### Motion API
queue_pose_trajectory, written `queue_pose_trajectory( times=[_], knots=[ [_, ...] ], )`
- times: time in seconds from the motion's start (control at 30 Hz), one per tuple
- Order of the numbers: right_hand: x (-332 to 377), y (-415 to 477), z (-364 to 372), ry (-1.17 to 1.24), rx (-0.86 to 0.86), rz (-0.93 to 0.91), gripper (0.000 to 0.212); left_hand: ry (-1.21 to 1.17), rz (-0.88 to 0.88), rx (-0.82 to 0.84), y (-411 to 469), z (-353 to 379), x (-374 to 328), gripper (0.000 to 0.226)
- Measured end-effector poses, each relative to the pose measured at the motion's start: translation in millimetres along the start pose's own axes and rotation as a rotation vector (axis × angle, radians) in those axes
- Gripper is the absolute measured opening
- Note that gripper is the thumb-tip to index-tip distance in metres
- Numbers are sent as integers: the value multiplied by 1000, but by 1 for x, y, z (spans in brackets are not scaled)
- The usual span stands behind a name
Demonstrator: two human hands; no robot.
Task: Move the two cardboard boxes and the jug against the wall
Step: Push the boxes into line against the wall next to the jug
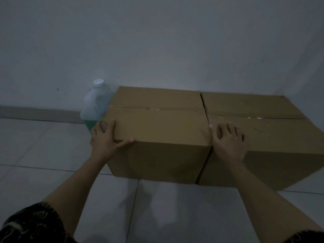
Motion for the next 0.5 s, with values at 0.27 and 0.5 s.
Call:
queue_pose_trajectory(
  times=[0.27,0.5],
  knots=[
    [9,-1,-1,9,-7,24,61,393,363,154,-27,51,-100,107],
    [11,7,-2,40,-59,44,49,331,781,312,-37,105,-199,89]
  ],
)
Point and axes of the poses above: each hand's wrist, its own y-axis towards the middle knuckle, its own z-axis out of the palm, x = y × z, the point moved 4 cm from there along y, towards the middle knuckle, and after that the axes turned 2 degrees about -z, right-handed, at the moved point
